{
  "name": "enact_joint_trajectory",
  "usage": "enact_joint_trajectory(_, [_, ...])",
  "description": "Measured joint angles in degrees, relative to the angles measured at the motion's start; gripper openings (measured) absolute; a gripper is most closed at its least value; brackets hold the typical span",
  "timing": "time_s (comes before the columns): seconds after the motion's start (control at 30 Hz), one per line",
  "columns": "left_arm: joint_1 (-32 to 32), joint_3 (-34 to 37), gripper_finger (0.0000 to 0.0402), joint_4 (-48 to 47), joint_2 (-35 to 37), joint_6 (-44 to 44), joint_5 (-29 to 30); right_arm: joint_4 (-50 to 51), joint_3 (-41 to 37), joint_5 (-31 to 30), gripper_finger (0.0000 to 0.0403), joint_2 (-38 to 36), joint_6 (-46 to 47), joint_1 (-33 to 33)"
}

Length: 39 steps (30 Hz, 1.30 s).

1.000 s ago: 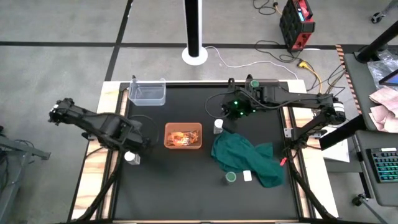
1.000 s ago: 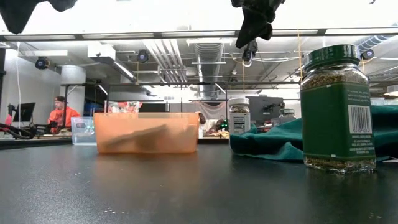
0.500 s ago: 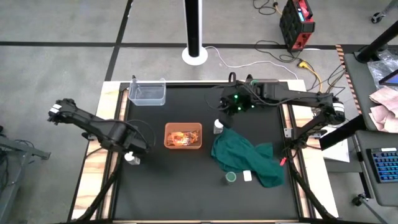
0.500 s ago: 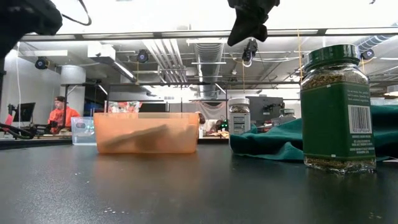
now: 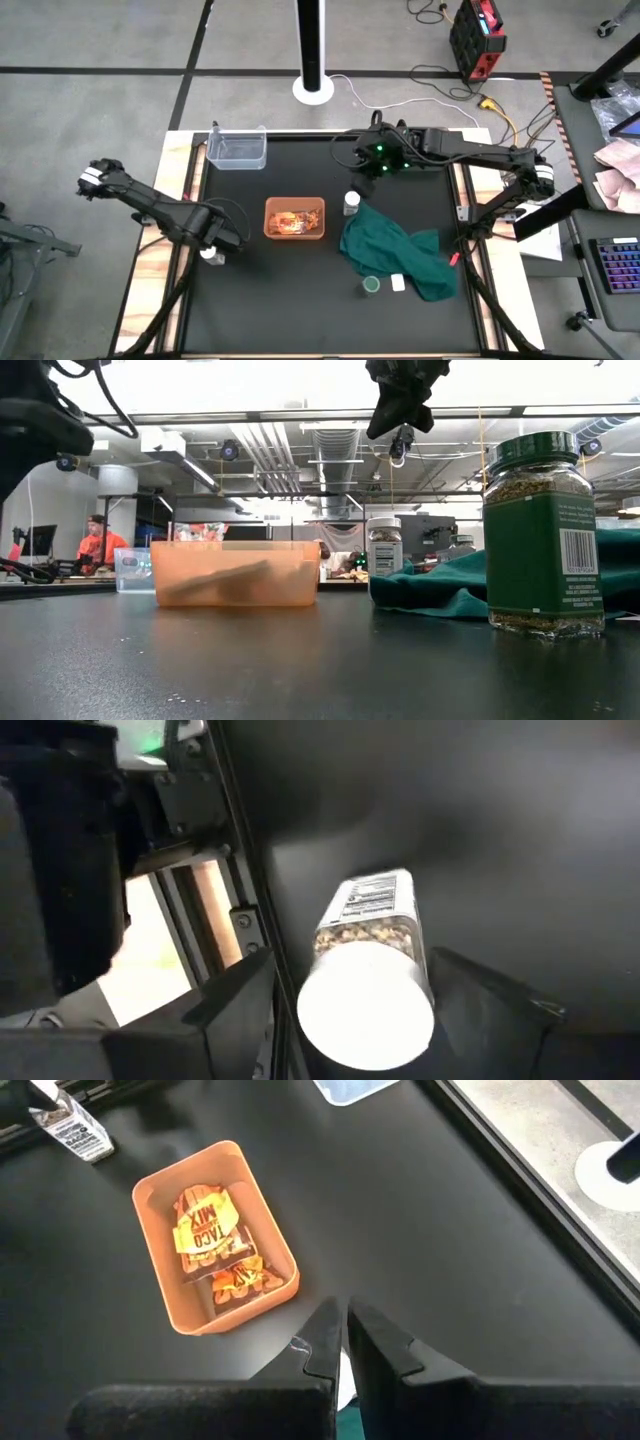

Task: Sort spices by type
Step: Put the left white seasoning bottle into the transparent bin

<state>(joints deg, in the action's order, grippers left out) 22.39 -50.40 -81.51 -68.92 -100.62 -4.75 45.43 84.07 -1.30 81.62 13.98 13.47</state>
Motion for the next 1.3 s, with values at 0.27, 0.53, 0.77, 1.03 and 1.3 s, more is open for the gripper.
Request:
enact_joint_trajectory(0.27, [0.09,2.03,0.0244,6.99,0.45,-0.02,-1.38,-0.05,0.00,-0.17,0.0013,0.00,1.43,0.12])
enact_joint_trajectory(0.53, [0.87,2.07,0.0238,7.22,0.40,0.48,-1.52,-0.21,-0.11,-0.20,0.0013,0.00,1.97,0.33])
enact_joint_trajectory(0.77, [2.27,1.81,0.0191,7.72,0.37,-0.41,-1.99,-0.37,-0.24,-0.20,0.0013,0.02,2.12,0.33])
enact_joint_trajectory(1.03, [2.82,1.08,0.0190,8.52,0.28,0.59,-1.92,-0.37,-0.36,-0.20,0.0013,0.02,2.12,0.33])
enact_joint_trajectory(1.3, [2.40,-8.04,0.0190,6.94,0.38,6.38,3.45,-0.39,-0.39,-0.22,0.0013,0.02,1.97,0.34])
